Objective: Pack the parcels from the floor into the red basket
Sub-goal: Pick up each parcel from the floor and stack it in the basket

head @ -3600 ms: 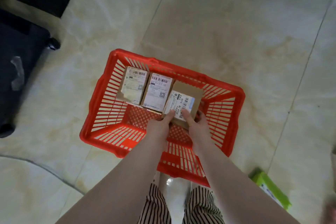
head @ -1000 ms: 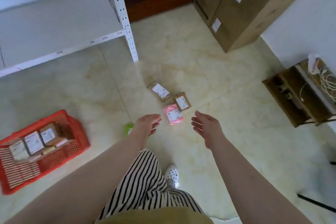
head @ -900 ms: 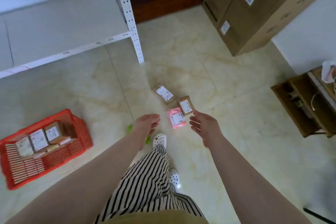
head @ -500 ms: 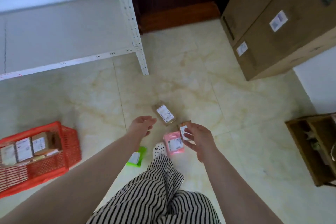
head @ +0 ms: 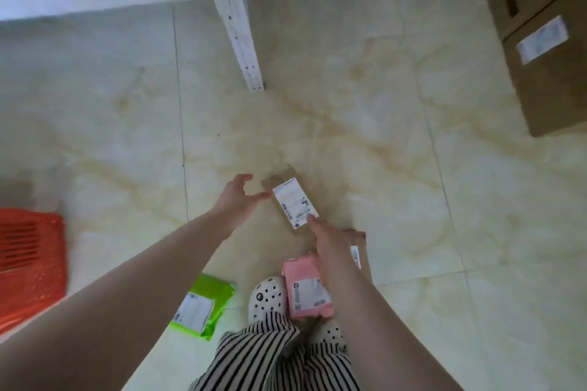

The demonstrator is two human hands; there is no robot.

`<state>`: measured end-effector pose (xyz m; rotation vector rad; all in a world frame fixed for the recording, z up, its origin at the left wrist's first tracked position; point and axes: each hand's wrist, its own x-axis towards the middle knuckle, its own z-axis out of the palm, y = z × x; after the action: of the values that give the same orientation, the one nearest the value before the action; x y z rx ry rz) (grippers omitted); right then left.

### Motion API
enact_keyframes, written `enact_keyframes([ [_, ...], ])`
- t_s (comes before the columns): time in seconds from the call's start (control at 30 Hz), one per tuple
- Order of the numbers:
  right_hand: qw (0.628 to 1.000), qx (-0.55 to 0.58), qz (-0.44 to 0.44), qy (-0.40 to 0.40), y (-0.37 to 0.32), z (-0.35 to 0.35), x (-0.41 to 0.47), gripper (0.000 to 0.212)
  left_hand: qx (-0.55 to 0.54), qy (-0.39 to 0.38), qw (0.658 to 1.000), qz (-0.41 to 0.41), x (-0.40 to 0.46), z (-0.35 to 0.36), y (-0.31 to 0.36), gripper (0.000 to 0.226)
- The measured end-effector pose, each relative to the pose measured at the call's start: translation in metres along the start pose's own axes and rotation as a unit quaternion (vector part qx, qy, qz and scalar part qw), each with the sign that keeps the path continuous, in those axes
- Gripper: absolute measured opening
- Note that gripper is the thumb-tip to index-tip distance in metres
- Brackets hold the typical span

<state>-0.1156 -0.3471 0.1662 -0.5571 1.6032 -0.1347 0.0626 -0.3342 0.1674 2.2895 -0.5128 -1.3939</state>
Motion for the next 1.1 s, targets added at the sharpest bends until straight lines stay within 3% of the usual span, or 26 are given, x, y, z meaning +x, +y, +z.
enact_keyframes([
  [0.13,0.998,0.047,0.047,-0.003,0.047,0.019,0.105,0.035,0.059,-0.012,0.998,0.025,0.089,0.049,-0.043,0.072],
  [0.3,0.993,0.086,0.074,0.013,0.079,0.029,0.182,0.042,0.174,-0.036,0.983,0.049,0.16,0.082,-0.068,0.08],
  [0.43,0.988,0.113,0.109,0.016,0.086,0.026,0.211,0.015,0.161,-0.083,0.983,0.003,0.189,0.088,-0.077,0.083],
  [0.53,0.985,0.126,0.119,0.002,0.08,0.025,0.212,0.017,0.131,-0.063,0.989,-0.021,0.188,0.086,-0.079,0.07],
  [0.6,0.988,0.117,0.102,0.004,0.066,0.027,0.189,0.017,0.1,-0.013,0.995,-0.011,0.175,0.078,-0.076,0.069],
  [0.67,0.992,0.101,0.072,0.016,0.055,0.026,0.166,0.033,0.076,0.032,0.997,0.0,0.151,0.063,-0.064,0.058],
  [0.77,0.995,0.074,-0.03,0.053,0.029,0.018,0.109,0.038,0.041,0.075,0.996,0.011,0.096,0.032,-0.039,0.058],
  [0.97,0.987,0.09,-0.123,0.047,-0.037,-0.017,-0.052,0.055,-0.05,0.056,0.996,-0.038,-0.05,-0.035,0.018,0.098],
  [1.1,0.979,0.027,-0.201,0.031,-0.077,-0.05,-0.162,0.051,0.068,0.033,0.997,0.005,-0.154,-0.073,0.07,0.105],
])
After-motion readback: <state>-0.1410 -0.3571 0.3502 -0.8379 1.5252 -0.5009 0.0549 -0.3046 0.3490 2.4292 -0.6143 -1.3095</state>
